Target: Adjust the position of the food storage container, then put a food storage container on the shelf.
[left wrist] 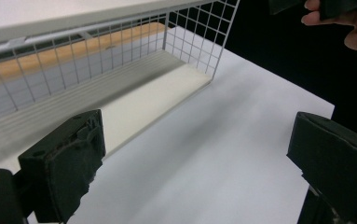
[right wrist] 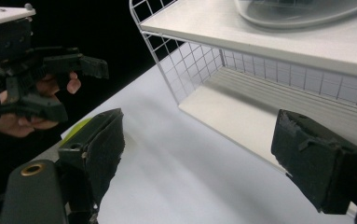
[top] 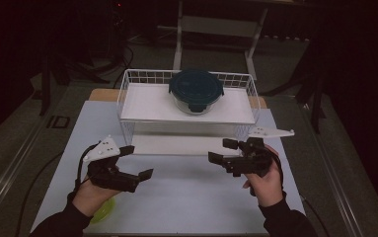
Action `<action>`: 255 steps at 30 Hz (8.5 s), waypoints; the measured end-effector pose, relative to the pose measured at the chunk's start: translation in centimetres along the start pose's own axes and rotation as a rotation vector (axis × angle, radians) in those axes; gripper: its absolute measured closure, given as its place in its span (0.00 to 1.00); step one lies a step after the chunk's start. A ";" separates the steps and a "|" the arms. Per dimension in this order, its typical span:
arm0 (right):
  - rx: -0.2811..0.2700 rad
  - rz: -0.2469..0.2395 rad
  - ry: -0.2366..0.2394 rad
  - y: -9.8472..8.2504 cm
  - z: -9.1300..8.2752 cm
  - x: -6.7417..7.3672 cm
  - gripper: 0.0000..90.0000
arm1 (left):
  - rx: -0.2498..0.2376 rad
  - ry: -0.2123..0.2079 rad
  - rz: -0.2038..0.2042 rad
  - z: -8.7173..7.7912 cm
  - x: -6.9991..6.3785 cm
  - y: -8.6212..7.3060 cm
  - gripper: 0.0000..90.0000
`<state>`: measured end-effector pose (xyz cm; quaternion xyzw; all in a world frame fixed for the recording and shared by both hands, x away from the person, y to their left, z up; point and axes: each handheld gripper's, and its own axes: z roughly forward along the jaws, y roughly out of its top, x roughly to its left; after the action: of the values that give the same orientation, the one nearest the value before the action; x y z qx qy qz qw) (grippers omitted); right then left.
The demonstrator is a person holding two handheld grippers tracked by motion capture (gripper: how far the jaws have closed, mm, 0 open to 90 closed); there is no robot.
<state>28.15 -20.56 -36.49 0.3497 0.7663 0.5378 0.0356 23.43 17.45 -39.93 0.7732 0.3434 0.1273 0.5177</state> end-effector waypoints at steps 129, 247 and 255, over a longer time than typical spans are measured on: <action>-0.038 0.057 -0.015 -6.7 -3.2 -1.9 0.18 | 0.407 -0.076 0.016 4.4 2.4 -11.3 0.99; 0.192 0.365 -0.098 -9.4 0.1 -4.9 0.30 | 0.290 -0.232 -0.423 12.7 -1.3 -3.9 0.17; 0.287 0.490 -0.075 -10.7 2.0 -5.7 0.45 | 0.333 -0.240 -0.507 13.8 -1.3 -4.8 0.33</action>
<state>28.01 -24.18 -48.22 0.5455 0.7254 0.4032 -0.1168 28.24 7.84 -49.92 0.7466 0.4776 -0.1554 0.4362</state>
